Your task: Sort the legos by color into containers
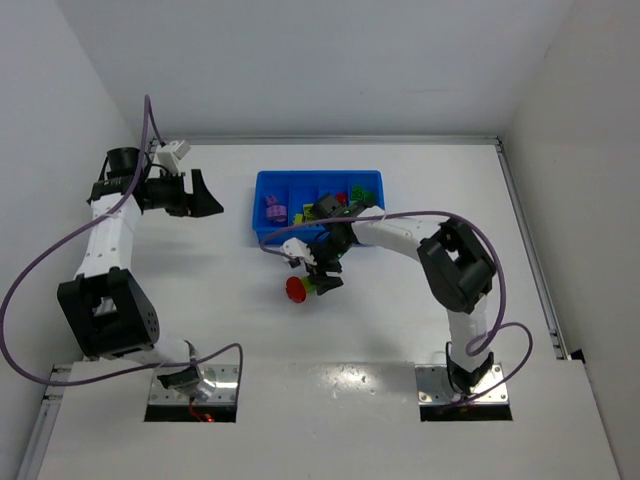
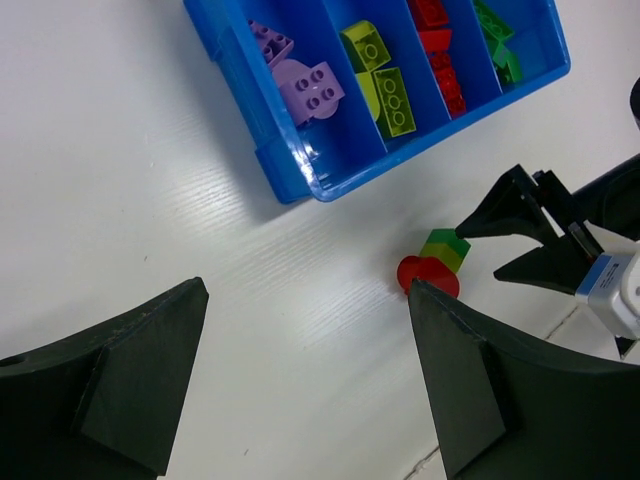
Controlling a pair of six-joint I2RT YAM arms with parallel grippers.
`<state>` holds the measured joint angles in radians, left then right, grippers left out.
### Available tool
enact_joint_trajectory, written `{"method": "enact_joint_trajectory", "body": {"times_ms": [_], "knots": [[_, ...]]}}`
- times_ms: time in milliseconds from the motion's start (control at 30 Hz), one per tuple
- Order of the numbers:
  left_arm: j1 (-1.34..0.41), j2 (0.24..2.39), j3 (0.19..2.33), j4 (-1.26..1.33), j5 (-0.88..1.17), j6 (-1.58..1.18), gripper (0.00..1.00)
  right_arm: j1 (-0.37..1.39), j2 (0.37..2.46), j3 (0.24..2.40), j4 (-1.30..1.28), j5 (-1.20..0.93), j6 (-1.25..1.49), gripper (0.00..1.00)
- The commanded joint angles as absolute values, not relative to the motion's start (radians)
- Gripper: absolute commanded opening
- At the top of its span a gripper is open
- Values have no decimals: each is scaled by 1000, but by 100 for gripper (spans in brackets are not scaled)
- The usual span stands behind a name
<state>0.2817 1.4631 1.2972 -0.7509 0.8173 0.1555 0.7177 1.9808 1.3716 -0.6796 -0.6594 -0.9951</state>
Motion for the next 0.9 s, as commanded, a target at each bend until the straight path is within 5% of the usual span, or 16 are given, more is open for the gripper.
{"method": "enact_joint_trajectory", "body": {"times_ms": [0,567,867], "knots": [[301,1509,1328,-741,848,163,88,738,1999,1414,-675,-686,-1032,69],[301,1540,1328,-741,888,153,85,747,2075,1405,-600,-658,-962,69],[282,1539,1264,-741,969,182,82,736,2033,1387,-572,-637,-896,25]]}}
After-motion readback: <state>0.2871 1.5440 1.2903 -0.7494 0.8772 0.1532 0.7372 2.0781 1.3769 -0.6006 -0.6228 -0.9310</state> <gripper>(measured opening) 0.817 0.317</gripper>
